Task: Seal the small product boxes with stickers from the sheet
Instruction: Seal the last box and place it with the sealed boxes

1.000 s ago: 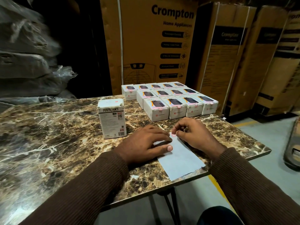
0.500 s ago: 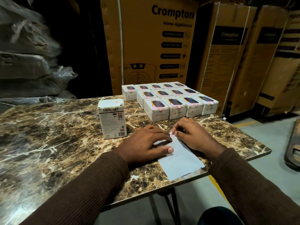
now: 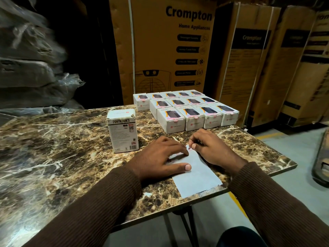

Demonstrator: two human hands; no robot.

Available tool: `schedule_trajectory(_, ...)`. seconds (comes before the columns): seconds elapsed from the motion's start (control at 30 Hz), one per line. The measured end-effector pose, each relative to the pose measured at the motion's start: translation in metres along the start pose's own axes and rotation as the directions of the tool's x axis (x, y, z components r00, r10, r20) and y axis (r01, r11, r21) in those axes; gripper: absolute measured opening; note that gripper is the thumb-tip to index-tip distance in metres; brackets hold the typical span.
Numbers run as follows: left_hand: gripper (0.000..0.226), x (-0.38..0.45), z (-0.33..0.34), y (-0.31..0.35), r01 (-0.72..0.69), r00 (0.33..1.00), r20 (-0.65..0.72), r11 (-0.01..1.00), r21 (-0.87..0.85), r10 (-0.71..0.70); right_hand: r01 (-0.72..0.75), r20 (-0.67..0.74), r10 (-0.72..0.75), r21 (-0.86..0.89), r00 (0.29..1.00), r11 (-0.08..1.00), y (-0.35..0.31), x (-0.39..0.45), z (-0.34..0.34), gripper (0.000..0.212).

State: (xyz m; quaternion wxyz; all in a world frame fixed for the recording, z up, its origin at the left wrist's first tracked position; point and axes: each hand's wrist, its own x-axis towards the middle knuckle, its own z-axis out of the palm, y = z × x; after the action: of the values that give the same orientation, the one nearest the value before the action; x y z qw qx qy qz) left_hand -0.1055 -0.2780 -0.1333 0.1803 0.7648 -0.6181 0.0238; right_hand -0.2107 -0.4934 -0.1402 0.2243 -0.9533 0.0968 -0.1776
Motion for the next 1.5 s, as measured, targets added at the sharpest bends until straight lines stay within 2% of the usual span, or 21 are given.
schedule_trajectory(0.27, 0.058, 0.001, 0.000, 0.000, 0.001, 1.000, -0.002, 1.000, 0.013, -0.001, -0.014, -0.032, 0.015, 0.037, 0.999, 0.999, -0.001, -0.002, -0.001, 0.016)
schedule_trajectory(0.4, 0.057, 0.000, 0.000, 0.001, 0.005, 1.000, -0.006, 1.000, 0.012, -0.005, -0.026, -0.062, 0.033, 0.106, 0.998, 0.994, -0.001, -0.003, -0.002, 0.021)
schedule_trajectory(0.57, 0.059, 0.000, 0.002, -0.001, 0.000, 1.000, -0.005, 1.000, 0.024, 0.000, 0.018, -0.106, 0.002, 0.186, 0.994, 0.982, -0.005, -0.006, -0.003, 0.015)
schedule_trajectory(0.73, 0.060, -0.001, 0.004, -0.003, -0.010, 1.000, -0.011, 1.000, 0.029, 0.010, 0.021, -0.073, -0.009, 0.169, 0.997, 0.985, -0.004, -0.006, -0.002, 0.016)
schedule_trajectory(0.97, 0.051, -0.003, -0.001, -0.001, -0.034, 0.999, -0.033, 0.998, 0.051, 0.035, 0.044, -0.112, -0.028, 0.138, 0.993, 0.989, -0.002, -0.005, 0.000, 0.022)
schedule_trajectory(1.13, 0.047, -0.007, -0.007, 0.003, -0.037, 0.991, -0.130, 0.999, 0.009, 0.038, 0.060, -0.117, -0.044, 0.139, 0.992, 0.988, -0.007, -0.006, -0.002, 0.021)
schedule_trajectory(1.23, 0.033, -0.012, -0.017, -0.002, -0.111, 0.945, -0.304, 0.993, 0.038, 0.117, 0.079, -0.141, -0.053, 0.181, 0.989, 0.980, -0.011, -0.007, -0.002, 0.024)
schedule_trajectory(1.33, 0.022, -0.023, -0.038, -0.012, -0.123, 0.834, -0.528, 0.987, 0.108, 0.161, 0.111, -0.191, -0.070, 0.217, 0.979, 0.970, -0.022, -0.005, -0.007, 0.024)
schedule_trajectory(1.43, 0.021, -0.039, -0.068, -0.031, -0.022, 0.714, -0.697, 0.996, 0.082, 0.073, 0.158, -0.202, -0.097, 0.316, 0.975, 0.935, -0.048, 0.004, -0.016, 0.020)
schedule_trajectory(1.5, 0.026, -0.049, -0.087, -0.053, 0.055, 0.683, -0.730, 0.996, 0.064, 0.010, 0.218, -0.208, -0.154, 0.335, 0.966, 0.917, -0.073, 0.013, -0.019, 0.018)
